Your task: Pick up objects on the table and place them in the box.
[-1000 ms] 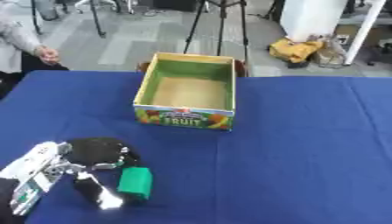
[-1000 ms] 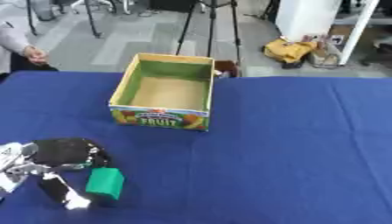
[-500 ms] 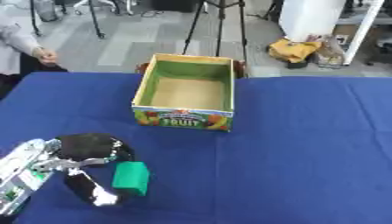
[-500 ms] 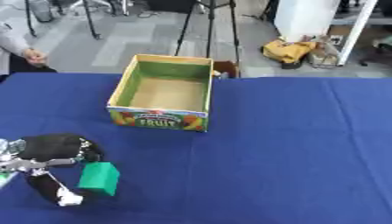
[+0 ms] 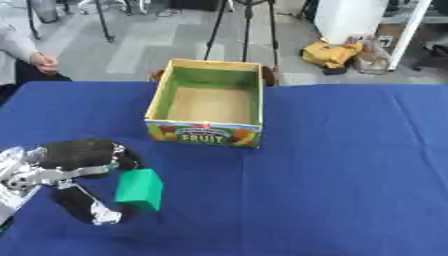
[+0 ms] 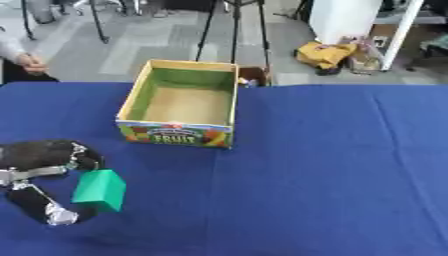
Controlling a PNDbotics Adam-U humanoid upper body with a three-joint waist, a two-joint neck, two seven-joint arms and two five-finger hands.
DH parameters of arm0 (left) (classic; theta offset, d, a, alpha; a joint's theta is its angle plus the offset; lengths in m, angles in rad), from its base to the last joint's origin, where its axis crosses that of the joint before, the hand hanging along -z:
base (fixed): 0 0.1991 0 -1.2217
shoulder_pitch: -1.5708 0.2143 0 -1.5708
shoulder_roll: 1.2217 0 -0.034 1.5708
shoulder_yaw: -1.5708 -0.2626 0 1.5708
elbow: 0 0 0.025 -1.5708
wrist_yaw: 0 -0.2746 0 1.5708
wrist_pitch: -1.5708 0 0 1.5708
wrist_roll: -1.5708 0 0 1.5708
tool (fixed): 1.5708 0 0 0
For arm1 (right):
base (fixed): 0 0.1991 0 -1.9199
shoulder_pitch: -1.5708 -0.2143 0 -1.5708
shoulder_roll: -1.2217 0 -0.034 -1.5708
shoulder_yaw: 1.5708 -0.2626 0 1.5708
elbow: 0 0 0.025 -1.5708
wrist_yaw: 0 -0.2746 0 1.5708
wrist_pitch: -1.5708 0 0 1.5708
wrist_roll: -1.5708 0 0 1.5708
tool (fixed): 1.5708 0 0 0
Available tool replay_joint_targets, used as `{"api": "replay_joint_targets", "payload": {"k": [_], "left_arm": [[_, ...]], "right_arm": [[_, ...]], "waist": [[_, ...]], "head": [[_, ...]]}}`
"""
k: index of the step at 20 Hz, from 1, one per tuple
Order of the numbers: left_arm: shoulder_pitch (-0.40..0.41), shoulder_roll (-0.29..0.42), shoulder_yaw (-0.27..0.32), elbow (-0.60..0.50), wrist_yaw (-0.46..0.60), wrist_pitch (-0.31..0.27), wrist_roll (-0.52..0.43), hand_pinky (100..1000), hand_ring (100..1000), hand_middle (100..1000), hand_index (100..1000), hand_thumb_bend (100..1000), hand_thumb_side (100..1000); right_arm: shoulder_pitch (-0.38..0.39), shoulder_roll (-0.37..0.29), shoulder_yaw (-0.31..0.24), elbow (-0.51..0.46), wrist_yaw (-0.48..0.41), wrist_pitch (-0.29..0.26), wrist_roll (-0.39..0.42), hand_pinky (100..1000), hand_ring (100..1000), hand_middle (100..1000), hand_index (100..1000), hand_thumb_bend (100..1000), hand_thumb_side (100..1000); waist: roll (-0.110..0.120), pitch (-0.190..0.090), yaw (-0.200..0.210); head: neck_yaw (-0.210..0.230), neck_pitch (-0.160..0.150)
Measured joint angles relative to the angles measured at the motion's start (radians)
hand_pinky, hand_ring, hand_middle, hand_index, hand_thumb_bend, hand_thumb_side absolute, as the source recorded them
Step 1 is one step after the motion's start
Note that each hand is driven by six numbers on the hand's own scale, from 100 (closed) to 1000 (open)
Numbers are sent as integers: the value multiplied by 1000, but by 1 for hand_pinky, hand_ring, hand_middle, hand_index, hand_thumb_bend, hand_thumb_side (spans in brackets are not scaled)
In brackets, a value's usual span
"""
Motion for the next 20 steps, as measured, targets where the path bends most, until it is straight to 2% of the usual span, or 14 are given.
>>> {"api": "replay_joint_targets", "payload": {"k": [12,20], "left_arm": [[-8,58,69,-60,174,47,-47,616,601,510,711,100,658],[-75,109,111,-30,246,47,-46,605,587,496,702,100,624]], "right_arm": [[-7,-5,0,0,0,0,-1,841,855,547,807,100,542],[-23,-10,1,0,0,-3,3,839,854,546,806,100,546]], "waist": [[7,12,-4],[17,32,-21]], "head": [[-2,-1],[49,-27]]}}
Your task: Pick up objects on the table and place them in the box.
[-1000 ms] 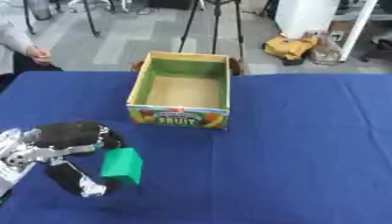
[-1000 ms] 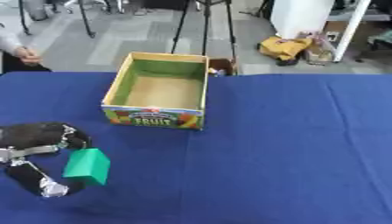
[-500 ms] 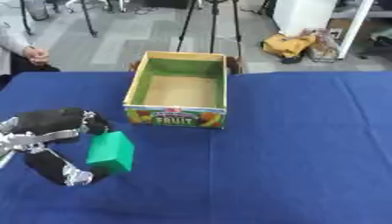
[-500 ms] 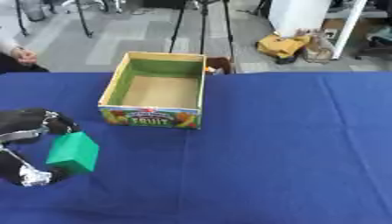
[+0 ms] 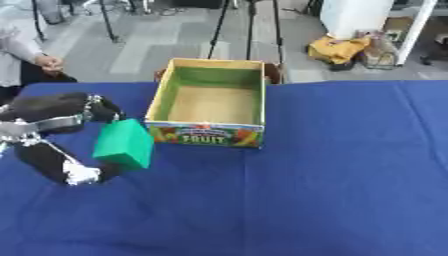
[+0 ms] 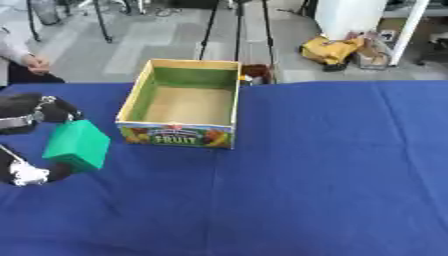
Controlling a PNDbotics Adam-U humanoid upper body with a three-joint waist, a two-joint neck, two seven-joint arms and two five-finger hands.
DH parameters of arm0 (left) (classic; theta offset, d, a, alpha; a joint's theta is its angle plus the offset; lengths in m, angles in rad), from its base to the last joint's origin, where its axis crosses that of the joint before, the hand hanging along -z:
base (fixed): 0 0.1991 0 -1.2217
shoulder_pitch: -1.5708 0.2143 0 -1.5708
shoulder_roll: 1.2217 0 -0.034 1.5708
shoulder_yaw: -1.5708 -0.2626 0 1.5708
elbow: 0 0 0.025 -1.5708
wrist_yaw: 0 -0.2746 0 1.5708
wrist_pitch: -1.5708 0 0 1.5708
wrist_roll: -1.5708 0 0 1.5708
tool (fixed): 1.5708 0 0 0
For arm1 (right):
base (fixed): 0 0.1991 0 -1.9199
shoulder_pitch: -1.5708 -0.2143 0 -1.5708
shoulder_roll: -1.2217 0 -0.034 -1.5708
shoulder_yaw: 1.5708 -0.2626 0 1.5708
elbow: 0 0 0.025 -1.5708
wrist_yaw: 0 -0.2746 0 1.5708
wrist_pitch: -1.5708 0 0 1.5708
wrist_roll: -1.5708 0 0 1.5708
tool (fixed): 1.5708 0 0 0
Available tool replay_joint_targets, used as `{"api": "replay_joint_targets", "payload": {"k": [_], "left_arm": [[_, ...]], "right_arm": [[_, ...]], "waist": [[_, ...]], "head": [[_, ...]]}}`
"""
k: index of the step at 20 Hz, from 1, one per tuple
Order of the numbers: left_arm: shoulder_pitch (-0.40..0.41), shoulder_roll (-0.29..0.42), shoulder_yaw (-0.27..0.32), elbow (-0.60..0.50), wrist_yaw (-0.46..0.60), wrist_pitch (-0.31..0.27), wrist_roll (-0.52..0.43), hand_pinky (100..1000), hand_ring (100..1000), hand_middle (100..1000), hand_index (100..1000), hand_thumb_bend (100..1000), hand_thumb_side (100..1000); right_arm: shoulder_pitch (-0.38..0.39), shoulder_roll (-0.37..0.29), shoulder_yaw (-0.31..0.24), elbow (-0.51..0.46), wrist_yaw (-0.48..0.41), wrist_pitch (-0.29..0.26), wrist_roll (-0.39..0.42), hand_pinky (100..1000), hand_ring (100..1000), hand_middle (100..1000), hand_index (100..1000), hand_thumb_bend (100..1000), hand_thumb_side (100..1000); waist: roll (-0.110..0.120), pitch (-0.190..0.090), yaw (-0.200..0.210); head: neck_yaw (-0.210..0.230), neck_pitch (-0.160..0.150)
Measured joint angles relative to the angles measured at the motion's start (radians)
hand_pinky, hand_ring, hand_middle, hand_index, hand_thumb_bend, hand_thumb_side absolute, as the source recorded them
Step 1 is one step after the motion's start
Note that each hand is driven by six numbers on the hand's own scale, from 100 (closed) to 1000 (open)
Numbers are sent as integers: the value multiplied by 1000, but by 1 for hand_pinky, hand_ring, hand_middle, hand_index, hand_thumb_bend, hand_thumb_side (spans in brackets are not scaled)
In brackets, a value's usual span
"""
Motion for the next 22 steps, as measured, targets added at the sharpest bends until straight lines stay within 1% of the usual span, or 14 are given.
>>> {"api": "replay_joint_targets", "payload": {"k": [3,7,10,14,18,22], "left_arm": [[-19,11,9,21,6,-7,17,605,588,497,711,100,608],[-23,28,20,30,7,-17,65,603,583,493,709,100,592],[-33,43,27,37,10,-18,101,599,577,487,704,100,582],[-62,54,34,64,29,-14,130,594,567,479,700,100,600],[-91,54,38,100,57,-16,146,592,564,476,699,100,585],[-98,54,41,118,69,-24,165,592,564,476,699,100,585]], "right_arm": [[-7,0,1,0,-1,-3,3,838,853,549,806,100,542],[-27,0,12,0,-3,-8,9,838,852,545,805,100,534],[-30,0,19,0,-9,-8,19,840,855,540,807,100,517],[-31,0,24,0,-18,-9,37,838,852,538,805,100,527],[-43,1,33,0,-28,-12,56,837,851,535,804,100,532],[-47,1,39,0,-40,-14,73,837,851,535,804,100,532]], "waist": [[3,9,-13],[16,24,-44],[16,29,-52],[15,39,-56],[20,48,-61],[22,54,-61]], "head": [[21,-9],[68,-32],[89,-43],[94,-49],[94,-53],[95,-60]]}}
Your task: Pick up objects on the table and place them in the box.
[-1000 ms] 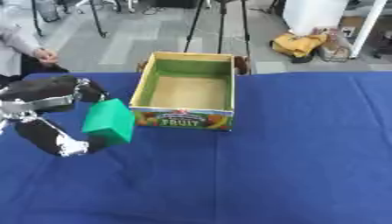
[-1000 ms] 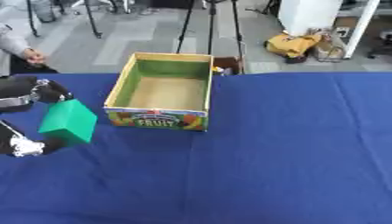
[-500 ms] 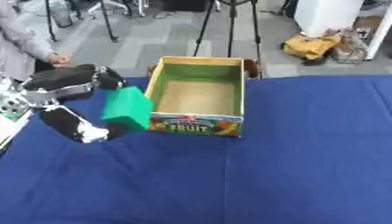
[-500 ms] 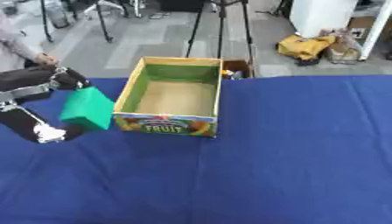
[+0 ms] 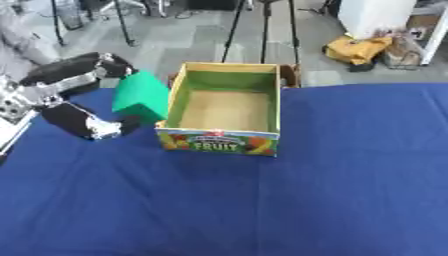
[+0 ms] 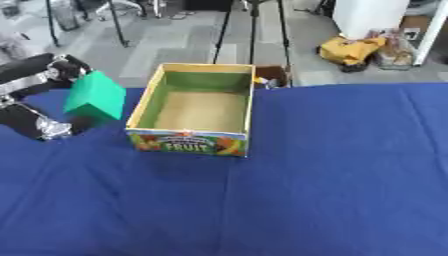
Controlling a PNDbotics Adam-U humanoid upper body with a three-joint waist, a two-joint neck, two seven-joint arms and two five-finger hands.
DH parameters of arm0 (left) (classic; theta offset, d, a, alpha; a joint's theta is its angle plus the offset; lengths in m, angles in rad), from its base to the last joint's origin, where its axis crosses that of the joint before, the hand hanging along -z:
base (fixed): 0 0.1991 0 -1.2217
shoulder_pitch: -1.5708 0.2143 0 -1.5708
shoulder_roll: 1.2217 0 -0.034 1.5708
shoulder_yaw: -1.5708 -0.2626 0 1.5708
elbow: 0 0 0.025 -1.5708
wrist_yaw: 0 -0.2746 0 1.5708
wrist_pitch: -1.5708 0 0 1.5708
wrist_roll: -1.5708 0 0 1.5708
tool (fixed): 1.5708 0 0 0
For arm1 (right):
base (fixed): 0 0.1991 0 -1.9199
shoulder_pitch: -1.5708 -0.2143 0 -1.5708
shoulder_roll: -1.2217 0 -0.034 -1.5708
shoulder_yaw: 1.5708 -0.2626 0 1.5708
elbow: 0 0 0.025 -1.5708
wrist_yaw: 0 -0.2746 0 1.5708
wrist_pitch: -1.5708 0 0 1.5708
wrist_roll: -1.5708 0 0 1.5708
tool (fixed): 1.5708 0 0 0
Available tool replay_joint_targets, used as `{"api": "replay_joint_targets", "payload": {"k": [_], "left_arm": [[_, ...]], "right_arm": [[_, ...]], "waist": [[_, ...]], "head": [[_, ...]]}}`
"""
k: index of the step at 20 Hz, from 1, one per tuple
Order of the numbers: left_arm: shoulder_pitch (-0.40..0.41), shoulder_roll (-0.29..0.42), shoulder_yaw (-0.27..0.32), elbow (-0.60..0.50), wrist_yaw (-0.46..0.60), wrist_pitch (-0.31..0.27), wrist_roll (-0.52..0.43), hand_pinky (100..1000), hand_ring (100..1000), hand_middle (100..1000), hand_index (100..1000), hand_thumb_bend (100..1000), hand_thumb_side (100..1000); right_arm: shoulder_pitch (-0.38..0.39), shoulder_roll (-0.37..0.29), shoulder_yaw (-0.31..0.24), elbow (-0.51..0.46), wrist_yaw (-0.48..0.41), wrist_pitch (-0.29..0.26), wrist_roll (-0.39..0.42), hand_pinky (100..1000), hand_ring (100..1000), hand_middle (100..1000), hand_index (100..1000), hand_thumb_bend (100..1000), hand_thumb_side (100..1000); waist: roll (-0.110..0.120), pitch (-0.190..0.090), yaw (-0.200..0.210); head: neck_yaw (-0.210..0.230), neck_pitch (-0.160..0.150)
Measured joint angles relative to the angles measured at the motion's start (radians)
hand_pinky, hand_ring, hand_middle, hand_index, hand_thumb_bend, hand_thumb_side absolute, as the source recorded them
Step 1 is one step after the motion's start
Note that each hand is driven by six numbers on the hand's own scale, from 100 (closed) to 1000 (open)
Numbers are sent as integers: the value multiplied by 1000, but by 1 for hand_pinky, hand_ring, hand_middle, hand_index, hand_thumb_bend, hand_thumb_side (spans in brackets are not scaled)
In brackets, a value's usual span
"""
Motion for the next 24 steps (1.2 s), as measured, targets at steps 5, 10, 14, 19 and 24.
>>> {"api": "replay_joint_targets", "payload": {"k": [5,10,14,19,24], "left_arm": [[-27,3,19,21,16,3,22,574,541,459,690,100,623],[-56,7,28,80,75,-2,80,570,536,453,683,100,639],[-75,7,28,124,116,-19,99,556,523,438,675,100,649],[-106,6,28,159,168,-50,102,553,521,437,676,100,660],[-134,-5,28,173,234,-87,125,546,516,430,671,100,654]], "right_arm": [[-8,0,3,0,-11,-2,16,841,856,523,807,100,513],[-32,0,4,0,-24,-8,39,842,857,518,807,100,522],[-41,0,3,0,-32,-12,51,845,860,512,810,100,528],[-44,-4,3,0,-39,-11,64,851,867,510,814,100,523],[-44,-7,2,0,-43,-6,74,857,873,507,818,100,519]], "waist": [[5,30,-16],[13,64,-47],[16,86,-63],[30,101,-70],[45,111,-83]], "head": [[30,-11],[82,-52],[107,-73],[120,-91],[134,-109]]}}
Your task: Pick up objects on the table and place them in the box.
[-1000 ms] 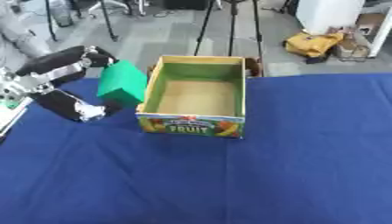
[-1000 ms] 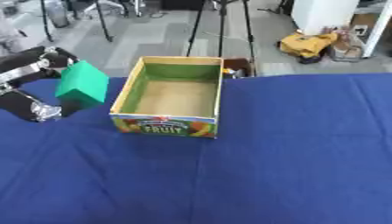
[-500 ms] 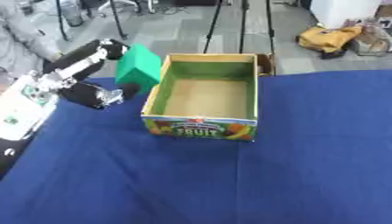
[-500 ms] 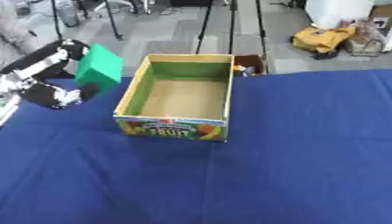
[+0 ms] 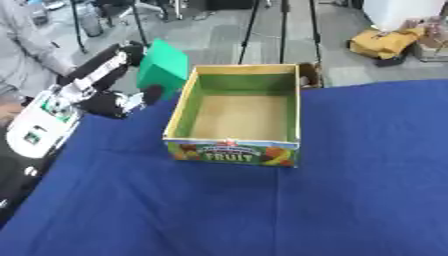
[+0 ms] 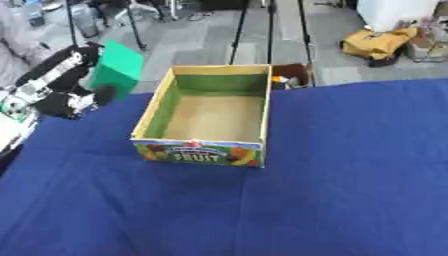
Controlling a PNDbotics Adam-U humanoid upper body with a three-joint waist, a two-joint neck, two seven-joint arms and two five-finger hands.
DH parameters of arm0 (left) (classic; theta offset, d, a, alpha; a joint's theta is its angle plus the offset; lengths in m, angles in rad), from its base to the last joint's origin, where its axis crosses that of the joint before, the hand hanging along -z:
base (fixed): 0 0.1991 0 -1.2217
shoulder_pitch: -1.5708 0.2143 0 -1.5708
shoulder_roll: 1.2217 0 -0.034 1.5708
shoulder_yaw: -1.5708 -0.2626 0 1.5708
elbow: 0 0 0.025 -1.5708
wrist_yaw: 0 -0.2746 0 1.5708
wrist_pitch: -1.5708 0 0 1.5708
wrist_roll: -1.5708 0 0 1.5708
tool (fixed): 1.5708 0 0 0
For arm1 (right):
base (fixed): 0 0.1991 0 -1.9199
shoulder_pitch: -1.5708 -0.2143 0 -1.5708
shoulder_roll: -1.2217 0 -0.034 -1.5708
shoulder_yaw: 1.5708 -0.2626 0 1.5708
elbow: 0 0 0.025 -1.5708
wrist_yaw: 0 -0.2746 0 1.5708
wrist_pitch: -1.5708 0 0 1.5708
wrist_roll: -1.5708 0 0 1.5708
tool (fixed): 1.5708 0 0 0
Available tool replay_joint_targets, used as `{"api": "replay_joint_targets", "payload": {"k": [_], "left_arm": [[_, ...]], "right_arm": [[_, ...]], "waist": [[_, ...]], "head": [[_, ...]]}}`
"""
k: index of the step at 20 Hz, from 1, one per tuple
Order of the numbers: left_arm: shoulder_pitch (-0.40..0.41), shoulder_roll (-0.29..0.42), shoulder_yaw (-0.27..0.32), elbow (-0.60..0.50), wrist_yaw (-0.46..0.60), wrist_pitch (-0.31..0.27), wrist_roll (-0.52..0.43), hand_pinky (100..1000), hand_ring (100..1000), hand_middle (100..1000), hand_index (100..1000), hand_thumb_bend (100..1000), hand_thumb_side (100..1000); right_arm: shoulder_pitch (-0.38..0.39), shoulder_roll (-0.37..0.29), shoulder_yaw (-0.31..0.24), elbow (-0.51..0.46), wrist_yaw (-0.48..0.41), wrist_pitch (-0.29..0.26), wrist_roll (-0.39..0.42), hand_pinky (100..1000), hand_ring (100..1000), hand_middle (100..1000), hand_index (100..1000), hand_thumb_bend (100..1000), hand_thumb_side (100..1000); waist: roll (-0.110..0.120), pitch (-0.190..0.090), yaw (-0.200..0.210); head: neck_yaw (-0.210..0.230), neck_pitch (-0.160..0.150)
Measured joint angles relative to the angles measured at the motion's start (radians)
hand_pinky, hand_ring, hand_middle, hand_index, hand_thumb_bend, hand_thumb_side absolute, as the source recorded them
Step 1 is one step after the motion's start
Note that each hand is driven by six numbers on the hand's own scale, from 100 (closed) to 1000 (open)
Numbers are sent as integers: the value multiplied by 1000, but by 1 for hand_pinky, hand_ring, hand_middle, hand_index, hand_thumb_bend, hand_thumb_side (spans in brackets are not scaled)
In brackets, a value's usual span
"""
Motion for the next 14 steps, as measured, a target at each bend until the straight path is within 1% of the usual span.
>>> {"api": "replay_joint_targets", "payload": {"k": [2,5,9,14], "left_arm": [[-14,-7,0,6,31,-16,13,547,520,434,672,100,636],[-28,-7,0,17,57,-44,22,544,517,430,669,100,629],[-48,-12,-4,51,52,-69,15,543,515,425,660,100,638],[-63,-17,-7,91,39,-109,-18,539,512,424,661,100,652]], "right_arm": [[-1,0,0,0,-3,2,3,858,873,508,819,100,515],[-15,0,0,0,-7,1,5,857,873,508,818,100,516],[-32,6,2,0,-13,-3,14,857,872,506,817,100,520],[-44,12,7,0,-25,-4,27,862,878,501,821,100,522]], "waist": [[9,4,-11],[15,15,-33],[17,34,-58],[25,56,-76]], "head": [[10,-8],[33,-20],[61,-34],[70,-50]]}}
